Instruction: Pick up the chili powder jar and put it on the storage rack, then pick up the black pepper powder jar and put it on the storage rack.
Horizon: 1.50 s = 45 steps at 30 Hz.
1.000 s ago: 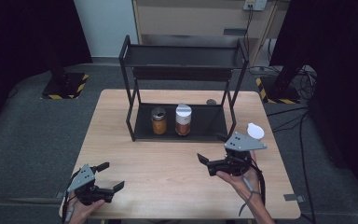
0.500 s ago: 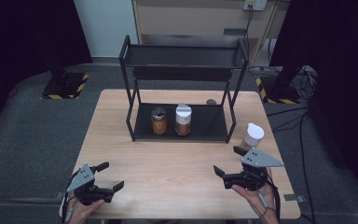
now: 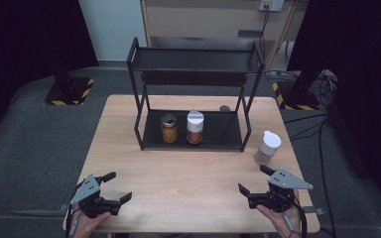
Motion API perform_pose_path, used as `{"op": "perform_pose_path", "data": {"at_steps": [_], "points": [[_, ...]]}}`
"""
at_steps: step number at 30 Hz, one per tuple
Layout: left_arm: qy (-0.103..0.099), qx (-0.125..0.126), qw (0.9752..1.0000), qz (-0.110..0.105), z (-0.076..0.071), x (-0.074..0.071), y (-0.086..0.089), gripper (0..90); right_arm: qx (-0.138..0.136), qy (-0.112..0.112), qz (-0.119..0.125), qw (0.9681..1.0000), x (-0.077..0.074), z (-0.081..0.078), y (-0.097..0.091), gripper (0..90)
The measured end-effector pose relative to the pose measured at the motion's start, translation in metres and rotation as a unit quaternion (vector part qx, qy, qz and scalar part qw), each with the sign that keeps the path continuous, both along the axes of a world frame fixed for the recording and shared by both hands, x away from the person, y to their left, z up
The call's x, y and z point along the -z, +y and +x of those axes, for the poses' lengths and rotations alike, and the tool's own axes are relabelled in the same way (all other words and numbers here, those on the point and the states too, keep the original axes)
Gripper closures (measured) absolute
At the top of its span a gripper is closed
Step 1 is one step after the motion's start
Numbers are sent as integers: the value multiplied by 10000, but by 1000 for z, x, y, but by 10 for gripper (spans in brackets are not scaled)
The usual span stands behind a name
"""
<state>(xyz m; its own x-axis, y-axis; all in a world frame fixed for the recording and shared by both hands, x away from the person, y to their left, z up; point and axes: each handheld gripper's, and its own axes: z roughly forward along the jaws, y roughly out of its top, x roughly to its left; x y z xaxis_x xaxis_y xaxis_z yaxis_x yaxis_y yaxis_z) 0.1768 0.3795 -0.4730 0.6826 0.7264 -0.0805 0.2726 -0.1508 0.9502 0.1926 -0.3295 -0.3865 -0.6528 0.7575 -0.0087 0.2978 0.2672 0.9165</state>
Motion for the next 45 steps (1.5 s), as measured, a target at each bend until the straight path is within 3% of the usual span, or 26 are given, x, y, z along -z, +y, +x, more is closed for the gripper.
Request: {"op": "perform_pose_path", "data": {"at_steps": [14, 20, 45], "points": [[-24, 5, 10000, -4, 0, 0, 0, 16, 440, -5, 0, 9990, 30, -14, -14, 34], [-25, -3, 10000, -43, -1, 1, 1, 16, 497, -126, 29, 9987, 32, -18, -16, 38], [-32, 50, 10000, -27, 0, 1, 1, 16, 494, -64, 10, 9988, 33, -16, -16, 37]]}}
